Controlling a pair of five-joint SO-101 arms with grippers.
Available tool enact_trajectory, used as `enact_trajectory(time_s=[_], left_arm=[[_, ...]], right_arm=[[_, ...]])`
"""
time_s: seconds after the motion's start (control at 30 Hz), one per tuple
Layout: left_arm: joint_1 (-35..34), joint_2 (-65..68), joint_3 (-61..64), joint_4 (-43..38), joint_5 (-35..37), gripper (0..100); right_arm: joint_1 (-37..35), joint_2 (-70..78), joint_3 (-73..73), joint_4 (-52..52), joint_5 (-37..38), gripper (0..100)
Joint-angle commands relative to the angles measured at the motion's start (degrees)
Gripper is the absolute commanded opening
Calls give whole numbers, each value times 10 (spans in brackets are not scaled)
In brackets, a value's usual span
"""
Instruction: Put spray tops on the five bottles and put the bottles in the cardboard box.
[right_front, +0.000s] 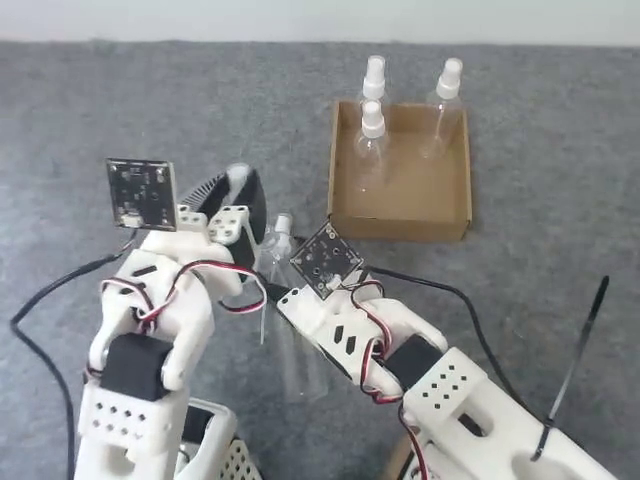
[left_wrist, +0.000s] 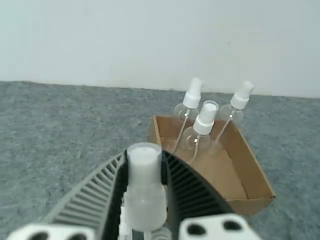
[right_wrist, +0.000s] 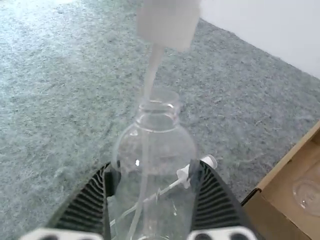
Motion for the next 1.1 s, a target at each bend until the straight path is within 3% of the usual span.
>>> enact_trajectory(time_s=[0.0,0.43,0.63,0.83,1.07], left_arm=[[18,18,3,-24,-5,10],[33,94,-18,24,-13,19],[31,95,-66,72,-37,170],[26,98,-160,112,-58,151],[-18,151,-188,76,-62,128]], right_arm=[[8,-26,-20,2,-11,6],[12,-26,-18,2,-11,6],[12,-26,-12,0,-11,6],[12,-26,-12,1,-11,6],[12,-25,-12,1,-11,6]])
